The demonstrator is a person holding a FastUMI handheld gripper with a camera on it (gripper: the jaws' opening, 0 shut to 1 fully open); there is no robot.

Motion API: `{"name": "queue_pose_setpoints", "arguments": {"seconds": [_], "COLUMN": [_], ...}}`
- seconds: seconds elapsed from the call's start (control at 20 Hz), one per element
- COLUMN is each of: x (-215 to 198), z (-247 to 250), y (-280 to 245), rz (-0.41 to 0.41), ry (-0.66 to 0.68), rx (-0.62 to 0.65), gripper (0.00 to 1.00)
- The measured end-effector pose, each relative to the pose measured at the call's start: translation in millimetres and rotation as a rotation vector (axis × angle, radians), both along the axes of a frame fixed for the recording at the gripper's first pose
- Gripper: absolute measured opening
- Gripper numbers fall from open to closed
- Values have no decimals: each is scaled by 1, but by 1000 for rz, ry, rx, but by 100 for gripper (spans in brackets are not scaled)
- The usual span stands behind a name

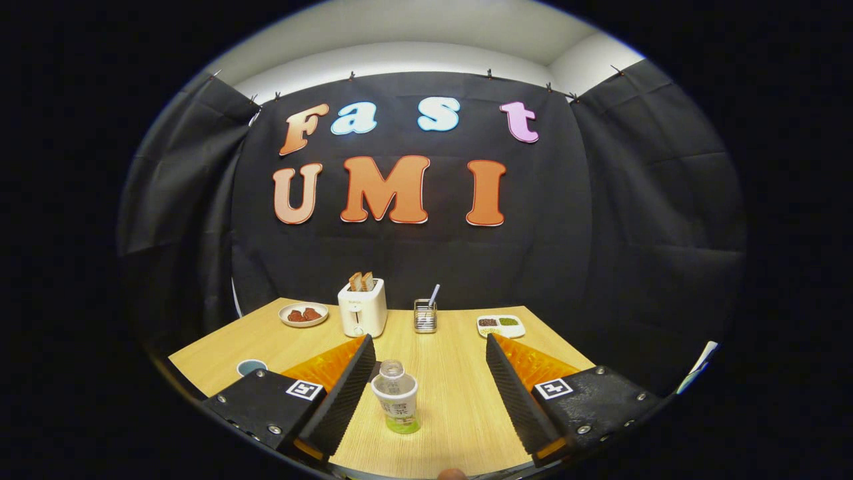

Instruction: Take the bottle from table, then pour the juice into the cup, finally place the bottle on the coaster

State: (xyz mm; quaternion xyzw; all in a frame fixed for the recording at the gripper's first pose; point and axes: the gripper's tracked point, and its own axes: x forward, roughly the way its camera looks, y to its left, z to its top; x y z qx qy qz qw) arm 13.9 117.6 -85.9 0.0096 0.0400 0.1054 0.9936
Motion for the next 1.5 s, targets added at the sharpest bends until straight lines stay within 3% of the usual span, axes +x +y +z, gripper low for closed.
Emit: {"name": "queue_pose_setpoints", "arguments": {"seconds": [0.45,0.75,1.3,1.45,1.5], "x": [10,26,62,65,66], "z": [-91,-143,-210,-213,-213], "y": [41,47,76,73,70], "rz": [28,-6,-1,-28,-41], "ry": [70,140,272,269,266], "rx": [3,11,48,34,20], "gripper": [99,100,99,93,86]}}
